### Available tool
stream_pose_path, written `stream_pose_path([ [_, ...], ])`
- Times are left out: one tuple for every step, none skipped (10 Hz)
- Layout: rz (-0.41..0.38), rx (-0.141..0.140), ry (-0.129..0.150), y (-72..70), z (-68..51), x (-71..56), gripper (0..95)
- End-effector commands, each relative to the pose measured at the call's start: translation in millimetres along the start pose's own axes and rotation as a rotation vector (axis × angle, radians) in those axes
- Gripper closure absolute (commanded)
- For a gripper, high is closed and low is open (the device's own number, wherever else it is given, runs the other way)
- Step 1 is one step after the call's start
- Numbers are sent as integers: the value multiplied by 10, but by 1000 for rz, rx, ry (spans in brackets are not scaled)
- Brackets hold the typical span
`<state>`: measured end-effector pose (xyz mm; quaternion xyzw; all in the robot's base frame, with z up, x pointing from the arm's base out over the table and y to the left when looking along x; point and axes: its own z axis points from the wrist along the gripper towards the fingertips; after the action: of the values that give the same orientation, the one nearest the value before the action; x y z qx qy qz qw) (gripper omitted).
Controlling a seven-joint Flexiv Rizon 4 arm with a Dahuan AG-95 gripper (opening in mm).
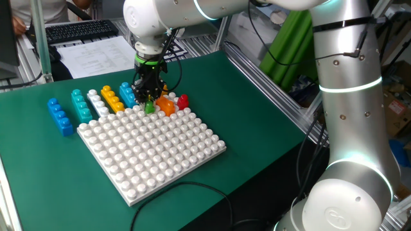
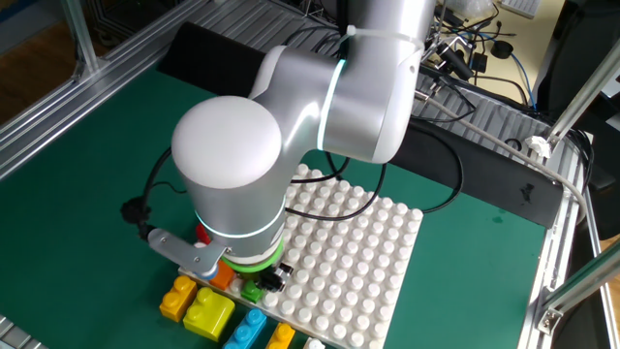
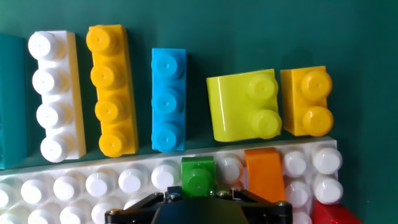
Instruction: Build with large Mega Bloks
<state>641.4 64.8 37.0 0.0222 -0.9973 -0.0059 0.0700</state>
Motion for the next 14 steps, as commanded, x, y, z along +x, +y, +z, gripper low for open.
stream_pose_path([
  [1,-1,-4,1,12,3,950],
  [1,-3,-4,3,6,5,950],
  [0,-4,-5,4,-6,9,950],
  [0,-5,-6,5,-19,12,950],
  [-2,-6,-8,7,-24,14,950],
  [-5,-5,-9,8,-24,15,950],
  [-1,-2,-12,15,-32,18,570],
  [-1,-2,-13,16,-38,20,570],
  [-1,-2,-15,17,-54,25,570],
  [0,-2,-13,20,-67,31,570],
  [0,-2,-13,21,-70,32,570],
  [2,-2,-13,21,-70,32,570],
  [2,-2,-14,24,-71,33,570],
  [5,-2,-16,27,-84,37,570],
])
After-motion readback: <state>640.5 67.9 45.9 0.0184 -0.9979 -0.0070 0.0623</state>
